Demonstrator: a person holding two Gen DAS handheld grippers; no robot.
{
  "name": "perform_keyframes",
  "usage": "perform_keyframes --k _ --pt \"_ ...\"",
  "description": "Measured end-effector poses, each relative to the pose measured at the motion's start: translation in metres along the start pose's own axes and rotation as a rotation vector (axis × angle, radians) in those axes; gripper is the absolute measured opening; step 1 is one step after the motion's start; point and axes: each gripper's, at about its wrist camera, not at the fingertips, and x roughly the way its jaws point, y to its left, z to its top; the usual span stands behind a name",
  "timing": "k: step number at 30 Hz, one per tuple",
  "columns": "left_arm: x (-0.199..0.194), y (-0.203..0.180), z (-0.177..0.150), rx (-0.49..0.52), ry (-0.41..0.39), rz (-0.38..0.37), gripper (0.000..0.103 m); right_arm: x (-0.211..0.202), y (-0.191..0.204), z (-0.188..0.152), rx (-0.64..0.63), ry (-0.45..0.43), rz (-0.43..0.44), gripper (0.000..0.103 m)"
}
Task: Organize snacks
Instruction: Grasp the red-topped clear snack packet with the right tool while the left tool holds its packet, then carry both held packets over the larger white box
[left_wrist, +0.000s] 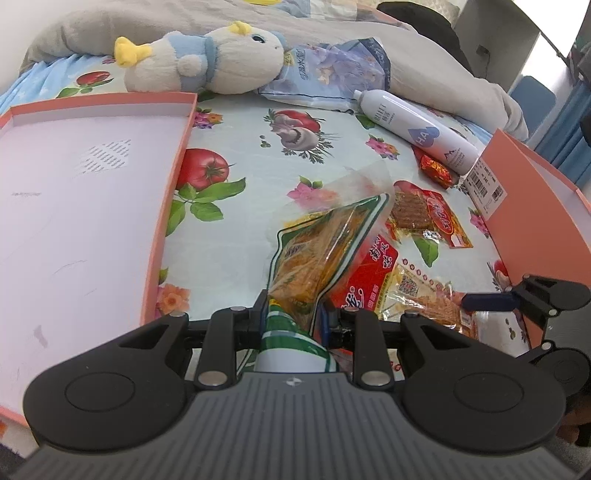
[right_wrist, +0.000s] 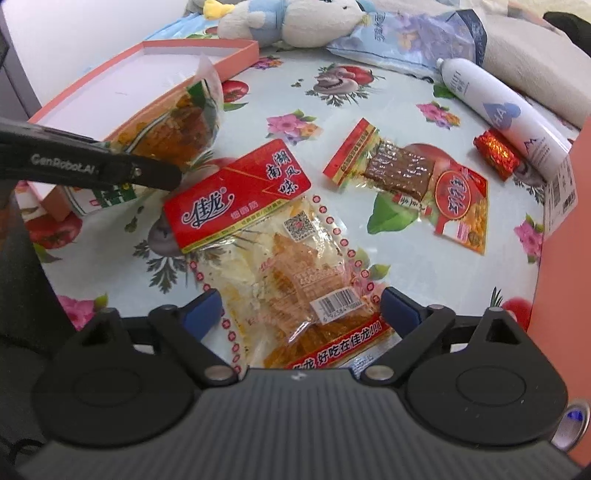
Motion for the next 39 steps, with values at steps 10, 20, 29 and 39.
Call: perform_keyframes --k 10,20,29,39 --pt "-0.018 -0.002 -0.002 -0.058 -0.009 -0.011 0.029 -0.013 0.016 -0.002 0.065 -0.024 -0.021 0.044" --pt "-0.035 -0.014 0.001 -0.096 -0.048 -0.013 0.029 -0.040 0.008 -0.017 0.230 -0.084 -0.107 0.033" --pt "-0.045 -0.025 0.008 -0.114 -0.044 -0.032 0.029 -0.059 0.003 -0.019 0.301 -0.107 -0.136 0.033" --pt "-0.076 -0.050 0.038 -0.146 -0.049 -0.074 0.029 -0.120 -0.015 0.006 0.389 -0.223 -0.114 0.032"
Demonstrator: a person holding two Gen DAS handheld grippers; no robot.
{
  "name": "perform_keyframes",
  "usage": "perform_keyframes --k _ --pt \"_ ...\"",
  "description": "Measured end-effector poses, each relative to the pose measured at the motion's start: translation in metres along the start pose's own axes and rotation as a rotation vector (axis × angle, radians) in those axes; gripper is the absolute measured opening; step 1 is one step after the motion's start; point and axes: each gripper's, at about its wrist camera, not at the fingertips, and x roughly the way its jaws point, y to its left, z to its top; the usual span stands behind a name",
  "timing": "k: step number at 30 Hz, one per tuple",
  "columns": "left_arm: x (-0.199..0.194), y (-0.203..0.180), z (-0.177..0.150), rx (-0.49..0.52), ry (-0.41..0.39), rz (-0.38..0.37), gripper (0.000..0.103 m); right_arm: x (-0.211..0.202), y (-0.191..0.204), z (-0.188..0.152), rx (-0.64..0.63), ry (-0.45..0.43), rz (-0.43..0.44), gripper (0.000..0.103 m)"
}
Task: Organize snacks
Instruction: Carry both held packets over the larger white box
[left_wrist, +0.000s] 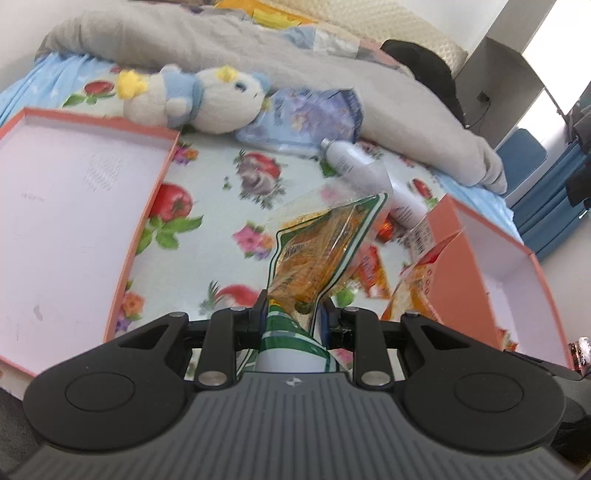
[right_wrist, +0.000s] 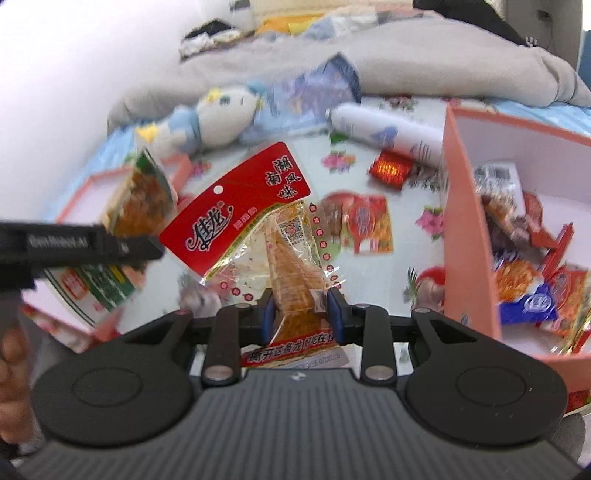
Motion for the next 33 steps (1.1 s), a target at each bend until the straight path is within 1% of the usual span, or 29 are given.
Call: perform_keyframes --k 5,8,11,14,18,26,30,33 --pt "-0.011 -0.026 0.021 0.014 -0.025 -0.025 0.029 -0.027 -0.009 0.025 0.025 -0.066 0.000 0.032" --pt "-0.015 -0.043 0.032 0.009 -0.040 -0.049 0.029 -0.040 -0.016 0.039 0.033 -0.091 0.001 0.033" --pt "-0.016 -0.056 0.044 -0.021 -0.029 -0.093 0.029 -0.052 -0.025 0.051 0.044 -0.124 -0.020 0.033" --pt "-0.014 -0.071 0.054 -0.010 -0.024 -0.101 0.029 -0.063 -0.036 0.061 0.070 -0.152 -0.009 0.033" --pt "-0.010 -0.095 0.065 0.027 -0.023 -0.120 0.029 -0.076 -0.049 0.069 0.092 -0.192 -0.023 0.033" --pt "-0.002 -0.146 0.084 0.082 -0.028 -0.185 0.030 -0.097 -0.084 0.080 0.139 -0.255 -0.083 0.033" --pt "0.002 -0.179 0.092 0.148 -0.042 -0.209 0.032 -0.106 -0.099 0.086 0.149 -0.285 -0.102 0.033" --pt "0.011 -0.201 0.094 0.184 -0.030 -0.229 0.032 -0.110 -0.111 0.087 0.163 -0.303 -0.128 0.033"
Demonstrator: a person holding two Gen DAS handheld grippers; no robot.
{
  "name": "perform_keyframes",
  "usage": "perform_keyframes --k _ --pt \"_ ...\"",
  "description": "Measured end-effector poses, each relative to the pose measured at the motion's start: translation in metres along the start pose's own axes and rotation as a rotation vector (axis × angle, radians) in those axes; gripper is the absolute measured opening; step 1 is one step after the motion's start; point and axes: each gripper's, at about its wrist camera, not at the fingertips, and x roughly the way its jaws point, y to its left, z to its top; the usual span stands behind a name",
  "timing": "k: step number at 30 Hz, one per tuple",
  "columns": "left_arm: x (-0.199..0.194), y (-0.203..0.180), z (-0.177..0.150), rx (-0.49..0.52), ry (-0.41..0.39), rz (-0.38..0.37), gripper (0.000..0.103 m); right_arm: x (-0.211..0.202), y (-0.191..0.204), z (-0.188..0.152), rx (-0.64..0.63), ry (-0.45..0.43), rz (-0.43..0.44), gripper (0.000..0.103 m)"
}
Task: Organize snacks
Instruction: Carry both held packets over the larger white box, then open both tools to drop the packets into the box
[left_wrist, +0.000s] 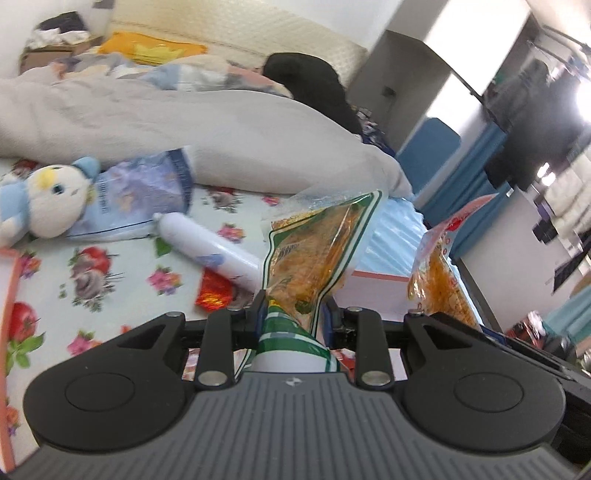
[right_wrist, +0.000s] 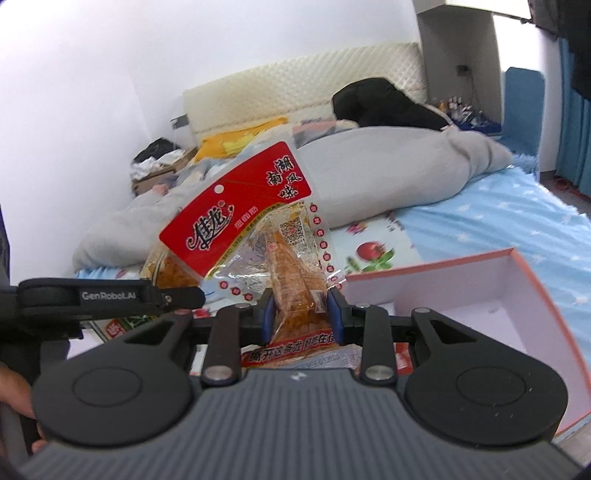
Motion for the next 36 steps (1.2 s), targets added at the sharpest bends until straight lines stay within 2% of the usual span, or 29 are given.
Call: perform_keyframes --k 7,13,18,21,26,27,28,29,31,32,33,36 --pt "0.046 -0.037 -0.003 0.054 0.060 -0.039 0.032 0.008 -0.048 -0.006 0.067 0.014 -0.088 0.033" --pt "0.100 -0.060 -0.026 0.086 0.174 -0.057 0.032 0.027 -0.093 -0.026 0.122 0.084 -0.153 0.033" --pt "0.139 -0.072 -0.052 0.126 0.280 -0.072 0.032 0.046 -0.112 -0.050 0.111 0.156 -0.189 0.033" --pt "0.159 -0.074 -0.066 0.137 0.328 -0.070 0.032 0.057 -0.127 -0.065 0.149 0.217 -0.195 0.033" --pt "0.178 -0.077 -0.078 0.145 0.373 -0.060 0.040 0.069 -0.142 -0.079 0.163 0.272 -0.248 0.034" --pt "0.179 -0.077 -0.079 0.144 0.377 -0.058 0.044 0.070 -0.145 -0.080 0.167 0.277 -0.249 0.034" --pt "0.180 -0.077 -0.079 0.144 0.381 -0.057 0.053 0.070 -0.145 -0.081 0.172 0.279 -0.247 0.034" --pt "0.182 -0.076 -0.079 0.148 0.386 -0.057 0.057 0.071 -0.148 -0.080 0.180 0.280 -0.246 0.036" --pt "0.181 -0.077 -0.078 0.160 0.387 -0.055 0.071 0.069 -0.151 -0.079 0.200 0.278 -0.253 0.050" --pt "0.180 -0.077 -0.078 0.163 0.392 -0.063 0.073 0.067 -0.151 -0.079 0.207 0.271 -0.257 0.068" --pt "0.180 -0.078 -0.079 0.164 0.398 -0.067 0.075 0.065 -0.152 -0.077 0.220 0.263 -0.256 0.079" --pt "0.171 -0.078 -0.078 0.163 0.385 -0.060 0.076 0.057 -0.152 -0.072 0.219 0.235 -0.223 0.076"
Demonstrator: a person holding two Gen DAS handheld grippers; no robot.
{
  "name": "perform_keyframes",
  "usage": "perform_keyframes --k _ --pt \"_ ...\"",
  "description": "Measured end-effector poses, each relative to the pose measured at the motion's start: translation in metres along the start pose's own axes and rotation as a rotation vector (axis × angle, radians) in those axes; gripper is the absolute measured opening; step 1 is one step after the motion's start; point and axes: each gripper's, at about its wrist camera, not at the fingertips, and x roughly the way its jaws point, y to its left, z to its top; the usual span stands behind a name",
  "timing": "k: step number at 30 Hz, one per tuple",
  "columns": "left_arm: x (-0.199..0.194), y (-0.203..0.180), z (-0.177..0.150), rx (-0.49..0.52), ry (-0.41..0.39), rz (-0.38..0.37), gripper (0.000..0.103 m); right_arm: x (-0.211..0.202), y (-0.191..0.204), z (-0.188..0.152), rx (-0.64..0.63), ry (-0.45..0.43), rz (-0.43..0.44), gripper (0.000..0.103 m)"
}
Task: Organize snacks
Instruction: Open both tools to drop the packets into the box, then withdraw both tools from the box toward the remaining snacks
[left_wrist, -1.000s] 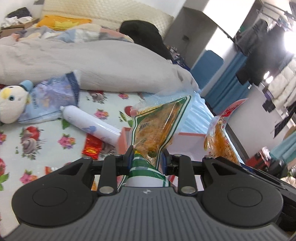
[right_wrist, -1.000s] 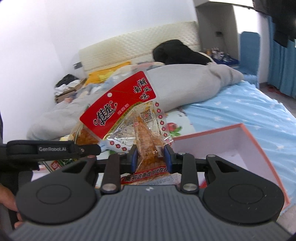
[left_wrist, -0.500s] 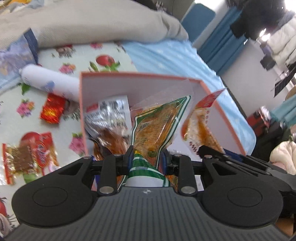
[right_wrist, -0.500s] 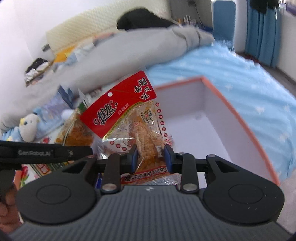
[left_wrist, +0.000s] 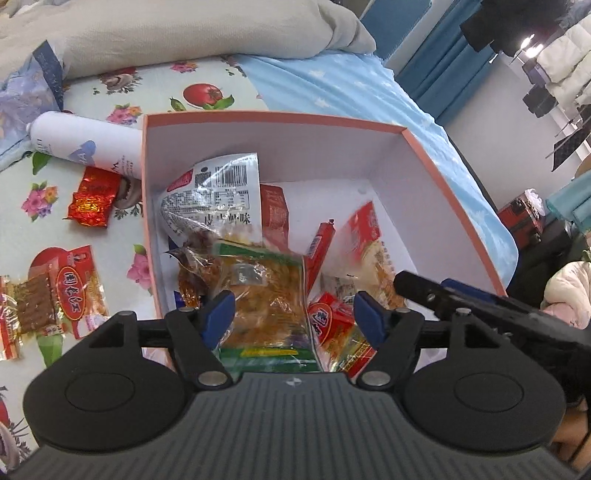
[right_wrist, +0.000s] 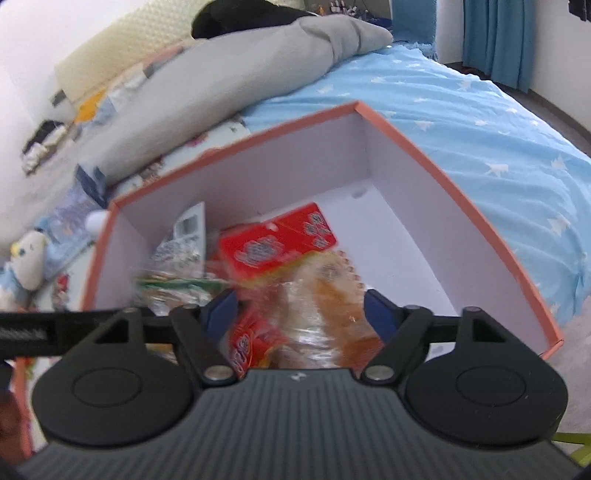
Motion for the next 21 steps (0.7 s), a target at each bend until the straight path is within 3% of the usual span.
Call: perform_keyframes --k 8,21 --pt "-0.045 -0.005 -0.007 0.036 -0.081 -0.002 0.076 -0.038 0.016 0.005 -0.015 -0.102 -0.001 0.076" --pt "-0.157 -0.001 -0.023 0.093 -0.283 0.037 0.076 -0.114 0.062 -0.004 -0.060 -0.253 0.030 0.076"
